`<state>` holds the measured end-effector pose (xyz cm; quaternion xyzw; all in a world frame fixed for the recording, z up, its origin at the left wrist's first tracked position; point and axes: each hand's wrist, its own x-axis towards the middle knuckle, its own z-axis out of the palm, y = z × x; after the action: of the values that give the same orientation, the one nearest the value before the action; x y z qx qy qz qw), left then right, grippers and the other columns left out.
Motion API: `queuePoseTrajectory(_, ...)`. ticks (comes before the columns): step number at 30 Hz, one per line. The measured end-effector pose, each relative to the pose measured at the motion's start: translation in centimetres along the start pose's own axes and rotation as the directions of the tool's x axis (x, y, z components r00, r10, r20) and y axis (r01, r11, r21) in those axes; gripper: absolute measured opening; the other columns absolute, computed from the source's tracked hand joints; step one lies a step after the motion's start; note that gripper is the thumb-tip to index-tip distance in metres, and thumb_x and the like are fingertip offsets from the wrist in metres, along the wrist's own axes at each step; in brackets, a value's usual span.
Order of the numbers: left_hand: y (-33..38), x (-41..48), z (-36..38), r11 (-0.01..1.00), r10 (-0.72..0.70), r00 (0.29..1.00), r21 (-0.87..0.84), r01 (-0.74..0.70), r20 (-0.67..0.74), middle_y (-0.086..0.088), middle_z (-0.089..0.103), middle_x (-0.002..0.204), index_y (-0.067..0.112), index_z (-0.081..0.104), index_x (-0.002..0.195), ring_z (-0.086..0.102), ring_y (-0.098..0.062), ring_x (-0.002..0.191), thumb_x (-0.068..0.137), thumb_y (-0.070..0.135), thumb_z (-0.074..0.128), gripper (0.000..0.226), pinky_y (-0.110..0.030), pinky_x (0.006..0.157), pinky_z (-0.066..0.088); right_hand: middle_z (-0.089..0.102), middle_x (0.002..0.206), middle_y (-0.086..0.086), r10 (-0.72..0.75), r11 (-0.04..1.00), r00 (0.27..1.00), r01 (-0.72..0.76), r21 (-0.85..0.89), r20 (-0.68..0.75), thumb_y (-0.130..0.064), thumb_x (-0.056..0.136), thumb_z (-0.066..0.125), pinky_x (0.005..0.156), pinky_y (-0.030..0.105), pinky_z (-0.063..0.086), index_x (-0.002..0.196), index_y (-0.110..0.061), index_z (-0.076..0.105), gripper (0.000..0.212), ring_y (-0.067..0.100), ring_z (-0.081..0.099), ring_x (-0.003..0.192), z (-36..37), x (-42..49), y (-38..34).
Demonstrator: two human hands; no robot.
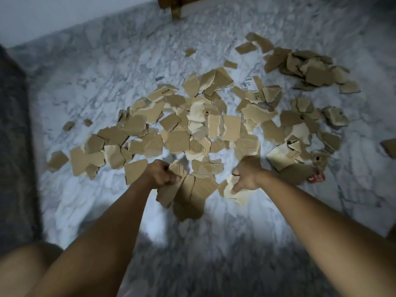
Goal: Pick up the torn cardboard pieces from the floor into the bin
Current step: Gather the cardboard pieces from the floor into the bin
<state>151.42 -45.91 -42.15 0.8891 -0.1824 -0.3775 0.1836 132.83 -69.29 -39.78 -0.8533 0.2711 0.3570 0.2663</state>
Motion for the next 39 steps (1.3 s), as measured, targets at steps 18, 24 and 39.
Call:
queuePoseTrajectory(18,-1.0,-0.6,6.3,0.975,0.193,0.980,0.115,-0.188,-0.039,-0.006,0.066,0.110,0.019,0.044,0.117,0.062,-0.031,0.102,0.072,0.029,0.076,0.056,-0.038,0.082,0.052,0.051,0.134,0.011,0.094,0.927,0.949,-0.194,-0.321,-0.302,-0.056,0.070,0.080,0.099,0.045,0.045,0.134,-0.012,0.050,0.083,0.032,0.048,0.124,6.3,3.8,-0.1)
queuePoseTrajectory(24,-1.5,-1.0,1.3,0.991,0.119,0.992,-0.057,-0.117,0.044,-0.003,0.068,0.095,0.010,0.061,0.112,0.066,-0.020,0.092,0.061,0.023,0.084,0.057,-0.028,0.080,0.053,0.059,0.133,0.010,0.055,0.928,0.956,-0.155,-0.339,-0.287,-0.032,0.085,0.073,0.099,0.043,0.049,0.137,-0.014,0.046,0.061,0.033,0.054,0.126,7.3,3.0,-1.1)
queuePoseTrajectory(39,-4.8,-4.2,8.9,0.959,0.243,0.969,0.157,-0.236,-0.033,-0.003,0.055,0.103,0.021,0.042,0.105,0.055,-0.028,0.097,0.063,0.028,0.074,0.053,-0.032,0.080,0.042,0.035,0.140,0.006,-0.482,0.536,0.875,0.255,-0.805,-0.044,-0.005,0.084,0.058,0.107,0.065,0.022,0.136,-0.014,0.038,0.057,0.040,0.030,0.130,7.6,2.6,-9.1)
